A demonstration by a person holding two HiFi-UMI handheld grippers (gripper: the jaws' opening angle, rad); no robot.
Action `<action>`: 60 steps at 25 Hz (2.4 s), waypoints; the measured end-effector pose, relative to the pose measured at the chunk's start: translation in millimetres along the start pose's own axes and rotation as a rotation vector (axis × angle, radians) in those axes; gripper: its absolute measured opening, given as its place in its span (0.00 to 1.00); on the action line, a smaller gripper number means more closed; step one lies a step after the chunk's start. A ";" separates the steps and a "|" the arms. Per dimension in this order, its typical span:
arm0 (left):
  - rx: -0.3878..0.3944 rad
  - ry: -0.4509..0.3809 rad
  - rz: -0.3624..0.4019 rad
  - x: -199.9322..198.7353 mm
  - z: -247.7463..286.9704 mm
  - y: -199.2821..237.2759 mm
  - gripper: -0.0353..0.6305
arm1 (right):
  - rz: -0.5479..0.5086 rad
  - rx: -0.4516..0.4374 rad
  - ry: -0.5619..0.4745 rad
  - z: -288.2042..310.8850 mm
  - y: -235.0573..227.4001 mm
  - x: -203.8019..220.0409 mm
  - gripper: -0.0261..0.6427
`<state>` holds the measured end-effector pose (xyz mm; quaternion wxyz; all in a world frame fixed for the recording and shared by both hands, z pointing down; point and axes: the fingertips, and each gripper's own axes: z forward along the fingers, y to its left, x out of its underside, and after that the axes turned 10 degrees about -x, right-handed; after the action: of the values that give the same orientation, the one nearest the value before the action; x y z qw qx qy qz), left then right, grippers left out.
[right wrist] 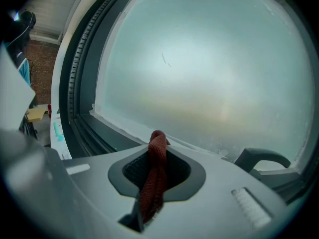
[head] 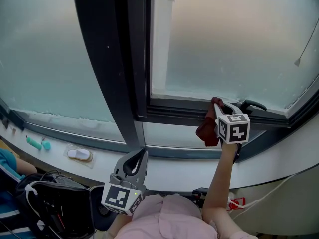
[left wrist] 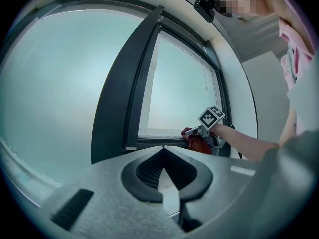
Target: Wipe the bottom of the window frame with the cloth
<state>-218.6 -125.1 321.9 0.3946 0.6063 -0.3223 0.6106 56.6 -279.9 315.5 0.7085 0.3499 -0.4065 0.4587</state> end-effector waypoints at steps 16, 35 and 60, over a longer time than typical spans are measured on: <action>0.021 -0.003 0.001 1.2 10.9 -28.0 0.05 | 0.022 0.025 -0.010 -15.9 -34.5 13.5 0.12; -0.024 -0.009 0.017 -0.4 -8.4 -16.9 0.05 | -0.047 -0.278 -0.385 -33.6 124.1 -62.2 0.12; -0.140 0.011 -0.032 10.9 -56.4 30.8 0.05 | -0.200 -0.384 -0.169 64.1 239.1 -50.1 0.12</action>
<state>-272.3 -89.7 332.2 0.4475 0.5788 -0.3523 0.5837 -195.6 -274.0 327.2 0.7674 0.2843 -0.5076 0.2695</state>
